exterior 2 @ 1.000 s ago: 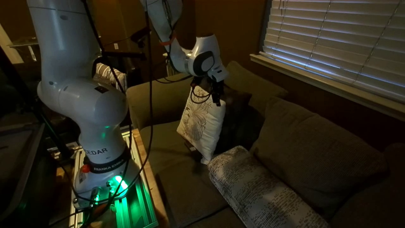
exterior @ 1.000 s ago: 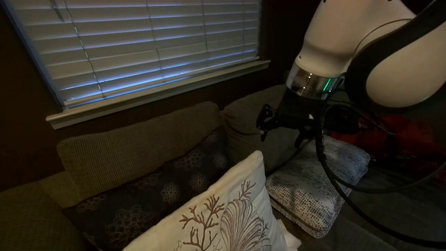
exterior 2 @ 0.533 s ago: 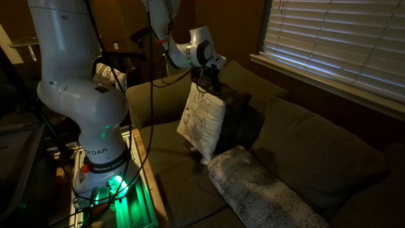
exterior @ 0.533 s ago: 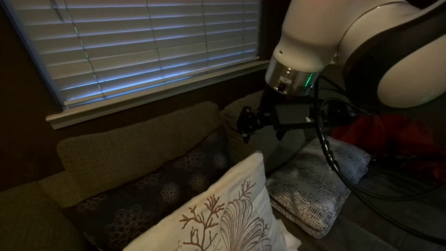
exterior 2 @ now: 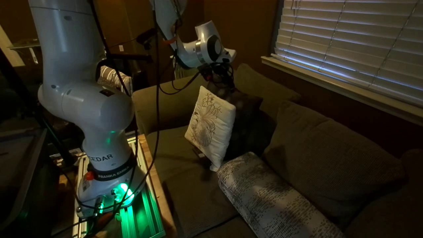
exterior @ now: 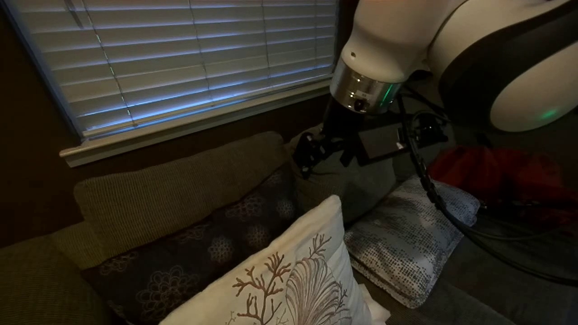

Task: Move the black and white pillows to the left side of the sofa.

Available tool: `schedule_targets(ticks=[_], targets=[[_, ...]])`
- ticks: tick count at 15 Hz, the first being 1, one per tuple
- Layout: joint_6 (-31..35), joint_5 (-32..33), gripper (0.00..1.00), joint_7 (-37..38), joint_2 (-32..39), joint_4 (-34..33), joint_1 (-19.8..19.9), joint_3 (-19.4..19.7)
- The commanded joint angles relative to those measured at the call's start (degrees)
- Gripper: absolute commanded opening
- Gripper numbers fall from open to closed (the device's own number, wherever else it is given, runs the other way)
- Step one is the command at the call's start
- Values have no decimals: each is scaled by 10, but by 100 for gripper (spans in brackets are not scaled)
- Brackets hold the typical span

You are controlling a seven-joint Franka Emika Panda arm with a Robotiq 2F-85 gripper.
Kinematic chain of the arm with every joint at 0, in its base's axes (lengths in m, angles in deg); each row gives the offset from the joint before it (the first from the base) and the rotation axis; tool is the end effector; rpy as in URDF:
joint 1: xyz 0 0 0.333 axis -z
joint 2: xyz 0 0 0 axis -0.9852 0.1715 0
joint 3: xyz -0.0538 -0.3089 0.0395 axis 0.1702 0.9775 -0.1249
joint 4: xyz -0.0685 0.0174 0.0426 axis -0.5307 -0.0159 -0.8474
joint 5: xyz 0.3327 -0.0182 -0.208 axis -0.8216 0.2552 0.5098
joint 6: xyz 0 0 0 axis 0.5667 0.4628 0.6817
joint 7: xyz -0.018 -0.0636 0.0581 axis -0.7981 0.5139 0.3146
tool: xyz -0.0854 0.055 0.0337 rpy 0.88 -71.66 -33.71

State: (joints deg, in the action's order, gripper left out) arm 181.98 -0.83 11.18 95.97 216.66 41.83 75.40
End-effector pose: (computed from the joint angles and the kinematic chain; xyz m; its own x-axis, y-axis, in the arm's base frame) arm 0.5184 0.2328 0.2995 0.8879 -0.1623 0.4304 -0.1593 -0.9863 -0.0433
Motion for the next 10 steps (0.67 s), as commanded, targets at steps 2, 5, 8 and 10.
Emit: schedule_targets(ticks=[2, 5, 8, 10], targets=[[3, 21, 100, -19, 0, -13, -9, 1], [-8, 40, 100, -12, -2, -21, -21, 8], [1, 25, 100, -20, 0, -15, -14, 1], [1, 27, 100, -20, 0, -16, -17, 2]])
